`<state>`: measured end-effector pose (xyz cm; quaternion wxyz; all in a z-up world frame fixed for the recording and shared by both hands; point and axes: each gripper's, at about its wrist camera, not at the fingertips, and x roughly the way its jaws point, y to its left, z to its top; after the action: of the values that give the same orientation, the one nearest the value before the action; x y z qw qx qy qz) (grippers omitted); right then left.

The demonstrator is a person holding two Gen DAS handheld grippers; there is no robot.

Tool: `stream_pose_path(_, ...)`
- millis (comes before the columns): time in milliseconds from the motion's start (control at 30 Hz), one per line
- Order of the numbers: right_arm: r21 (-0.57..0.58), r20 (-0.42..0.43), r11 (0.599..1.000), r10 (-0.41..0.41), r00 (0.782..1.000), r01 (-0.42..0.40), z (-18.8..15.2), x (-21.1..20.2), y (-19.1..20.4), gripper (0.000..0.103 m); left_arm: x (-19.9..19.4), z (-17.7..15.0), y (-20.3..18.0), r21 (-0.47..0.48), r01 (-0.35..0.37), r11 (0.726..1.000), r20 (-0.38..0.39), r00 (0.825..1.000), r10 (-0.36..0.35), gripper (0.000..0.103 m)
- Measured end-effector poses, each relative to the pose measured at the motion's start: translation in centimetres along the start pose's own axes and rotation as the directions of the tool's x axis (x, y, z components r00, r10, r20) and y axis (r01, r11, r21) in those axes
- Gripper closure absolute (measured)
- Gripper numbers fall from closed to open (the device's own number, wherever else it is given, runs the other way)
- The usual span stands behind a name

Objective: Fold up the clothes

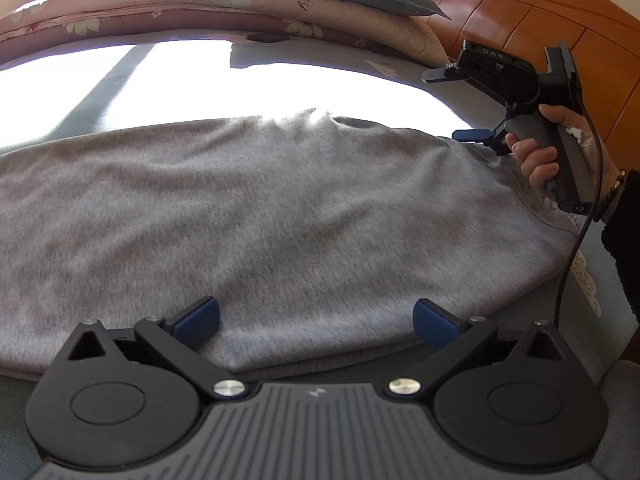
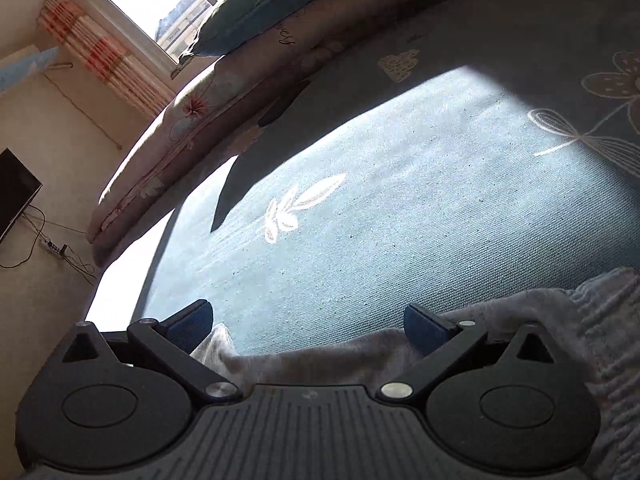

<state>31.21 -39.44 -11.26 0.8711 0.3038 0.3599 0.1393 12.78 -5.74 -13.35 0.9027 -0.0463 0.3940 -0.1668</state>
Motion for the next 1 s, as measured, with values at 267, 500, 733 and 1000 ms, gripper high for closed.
stream_pose_path(267,-0.092,-0.247,0.973,0.183,0.952,-0.211,-2.1,5.8,5.5,0.000,-0.1,0.0,0.3,-0.008,0.015,1.000,0.002,1.000,-0.015,0.001)
stream_pose_path(500,-0.124,-0.115,0.989,0.063,0.991,-0.077,-1.1,6.1,5.8,0.000,0.0,0.0,0.1,0.002,0.010,1.000,0.007,1.000,-0.010,0.001)
stream_pose_path(733,-0.150,-0.232,0.964,0.181,0.956,-0.219,-3.0,7.2,7.5,0.000,0.0,-0.1,-0.1,0.016,0.007,1.000,0.006,1.000,-0.007,0.001)
stream_pose_path(1000,-0.097,-0.065,0.987,0.120,0.991,-0.126,-1.8,3.2,5.8,0.000,-0.2,-0.1,0.1,-0.005,0.013,1.000,0.015,1.000,-0.013,0.001)
